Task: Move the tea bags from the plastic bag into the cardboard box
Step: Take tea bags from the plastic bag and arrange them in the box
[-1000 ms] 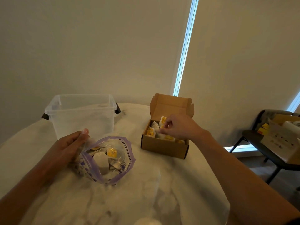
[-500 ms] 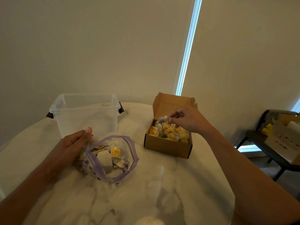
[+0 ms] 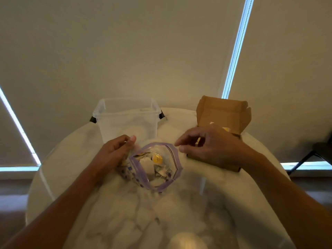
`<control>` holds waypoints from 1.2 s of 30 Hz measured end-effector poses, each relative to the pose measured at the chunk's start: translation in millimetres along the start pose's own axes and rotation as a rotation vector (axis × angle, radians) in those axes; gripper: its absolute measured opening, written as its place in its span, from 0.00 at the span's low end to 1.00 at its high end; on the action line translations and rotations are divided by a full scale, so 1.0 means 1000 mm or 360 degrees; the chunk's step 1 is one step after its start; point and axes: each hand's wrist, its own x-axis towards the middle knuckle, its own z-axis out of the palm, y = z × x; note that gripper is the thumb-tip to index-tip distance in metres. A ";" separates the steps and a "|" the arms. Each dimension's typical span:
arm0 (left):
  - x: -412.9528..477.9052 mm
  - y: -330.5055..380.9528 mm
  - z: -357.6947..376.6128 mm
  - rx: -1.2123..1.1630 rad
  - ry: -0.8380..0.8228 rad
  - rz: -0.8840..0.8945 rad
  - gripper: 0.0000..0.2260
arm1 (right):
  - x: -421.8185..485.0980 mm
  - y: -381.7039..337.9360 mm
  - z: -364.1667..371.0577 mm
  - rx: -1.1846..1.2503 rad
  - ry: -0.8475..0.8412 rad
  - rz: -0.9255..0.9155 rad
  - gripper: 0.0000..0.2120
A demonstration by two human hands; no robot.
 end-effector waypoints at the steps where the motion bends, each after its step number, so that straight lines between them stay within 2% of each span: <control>1: -0.001 0.000 0.000 -0.0020 -0.0006 0.0011 0.30 | 0.001 -0.012 0.013 0.0021 -0.0073 -0.0100 0.10; 3: -0.001 0.000 0.000 -0.0068 -0.0018 -0.0001 0.28 | 0.007 -0.023 0.042 -0.0021 -0.0150 -0.0242 0.12; 9: -0.002 0.001 -0.001 -0.0048 -0.0039 0.0011 0.25 | 0.032 -0.028 0.093 -0.0371 0.0053 -0.0282 0.18; 12: -0.002 0.003 0.001 -0.0041 -0.0067 0.0022 0.21 | 0.030 -0.030 0.097 -0.0304 0.0134 -0.0214 0.21; 15: -0.002 0.002 0.001 -0.0035 -0.0085 0.0041 0.25 | 0.030 -0.027 0.101 -0.0250 0.0151 -0.0174 0.19; 19: -0.001 -0.003 0.000 -0.0059 -0.0064 0.0032 0.29 | 0.018 -0.022 0.094 0.0104 0.0123 -0.0177 0.11; 25: 0.003 -0.009 -0.001 -0.0069 -0.0054 0.0040 0.35 | -0.009 -0.005 0.051 0.0806 0.0160 0.0128 0.13; 30: 0.002 -0.010 -0.002 -0.0067 -0.0049 0.0032 0.35 | -0.030 0.018 0.008 0.1025 0.0461 0.0222 0.11; 34: 0.002 -0.011 -0.003 -0.0051 -0.0058 0.0050 0.35 | -0.036 0.045 -0.018 0.1030 0.0693 0.0287 0.16; 36: 0.002 -0.012 -0.003 -0.0046 -0.0064 0.0056 0.35 | -0.036 0.065 -0.027 0.1008 0.0811 0.0344 0.15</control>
